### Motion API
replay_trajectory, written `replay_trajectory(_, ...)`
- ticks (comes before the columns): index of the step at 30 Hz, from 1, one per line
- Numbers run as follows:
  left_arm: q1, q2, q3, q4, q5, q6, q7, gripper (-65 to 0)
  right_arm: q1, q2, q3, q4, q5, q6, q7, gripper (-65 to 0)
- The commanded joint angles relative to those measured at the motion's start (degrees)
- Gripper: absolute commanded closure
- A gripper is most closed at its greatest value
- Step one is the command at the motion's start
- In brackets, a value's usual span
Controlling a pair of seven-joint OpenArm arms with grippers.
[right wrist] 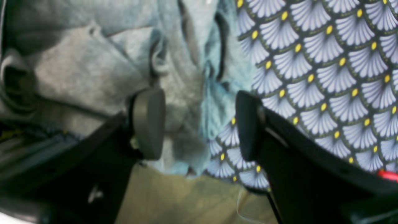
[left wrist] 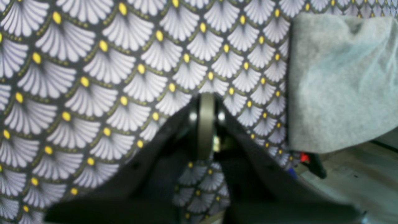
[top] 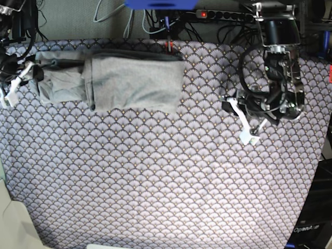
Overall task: Fold the T-shirt properly
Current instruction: 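Release the fabric and raise the right gripper from the stack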
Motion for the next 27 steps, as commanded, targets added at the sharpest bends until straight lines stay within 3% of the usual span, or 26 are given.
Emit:
replay_trajectory(1, -1.33, -0.69, -0.07, 0.86, -1.06, -0.21, -0.58, 0.0, 0.39, 0.98, 0.42, 0.83, 0.91, -0.03, 1.72, -37.3)
replay_trajectory(9, -1.33, -1.66, -0.15, 1.04, -1.24, -0.21, -0.58, 0.0, 2.06, 1.07, 0.77, -3.56, 0.56, -0.03, 5.50, -38.7)
replay_trajectory(13, -1.42, -1.74, -0.15, 1.04, -1.24, -0.21, -0.58, 0.0, 4.70, 3.97, 0.69, -15.34, 0.74, -0.03, 6.03, -39.6)
replay_trajectory(16, -1.42, -1.74, -0.15, 1.04, -1.24, -0.21, -0.58, 0.0, 5.58, 4.58, 0.77, -17.01, 0.83, -0.03, 6.12, -39.6)
replay_trajectory(23, -2.21, -1.74, -0.15, 1.04, -0.89, -0.21, -0.58, 0.0, 5.49, 4.32, 0.60, -16.92, 0.91, -0.03, 5.50, -39.4)
replay_trajectory(27, -2.21, -1.74, -0.15, 1.04, -1.15, -0.03, -0.58, 0.0, 5.49, 2.30, 0.69, -16.92, 0.91, -0.03, 3.92, -39.3)
